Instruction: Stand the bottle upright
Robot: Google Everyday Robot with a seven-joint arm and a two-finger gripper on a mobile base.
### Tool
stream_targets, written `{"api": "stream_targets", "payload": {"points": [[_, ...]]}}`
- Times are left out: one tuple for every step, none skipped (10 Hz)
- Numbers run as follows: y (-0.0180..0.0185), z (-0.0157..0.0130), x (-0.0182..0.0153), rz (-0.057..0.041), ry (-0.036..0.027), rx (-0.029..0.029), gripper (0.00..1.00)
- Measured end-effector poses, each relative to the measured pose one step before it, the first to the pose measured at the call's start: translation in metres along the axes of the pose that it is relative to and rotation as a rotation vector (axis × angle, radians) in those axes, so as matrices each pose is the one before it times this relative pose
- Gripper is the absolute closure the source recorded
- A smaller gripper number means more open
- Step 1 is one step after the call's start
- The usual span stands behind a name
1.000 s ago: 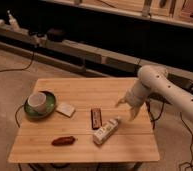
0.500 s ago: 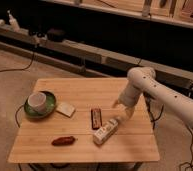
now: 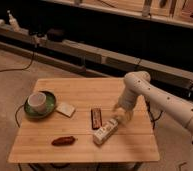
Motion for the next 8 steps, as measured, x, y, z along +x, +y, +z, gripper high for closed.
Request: {"api": "stream_targets", "payload": {"points": [[-0.00078,0.0051,0.00394,0.00768,0.01288,-0.00289,0.35],[-0.00207,0.0037,0.00193,0.00322,0.00805,0.00081,0.35],[-0.00294,0.00286,0.00048,0.00205,0.00194,0.00409,0.35],[-0.00269,0.00258,-0.00146,-0.00134,-0.00269,0.00153,0.35],[-0.00301,0.00248,-0.00344,-0.00485,-0.00611,-0.00029,0.35],[-0.00402,0.0028,-0.00414,-0.00372,-0.0063,-0.00192,0.35],[-0.00178,0.00114,-0.00152,-0.00036,-0.00069,-0.00499,0.35],[-0.00074,0.00231,-0.00063,0.0051,0.0019,-0.01463,0.35]]}}
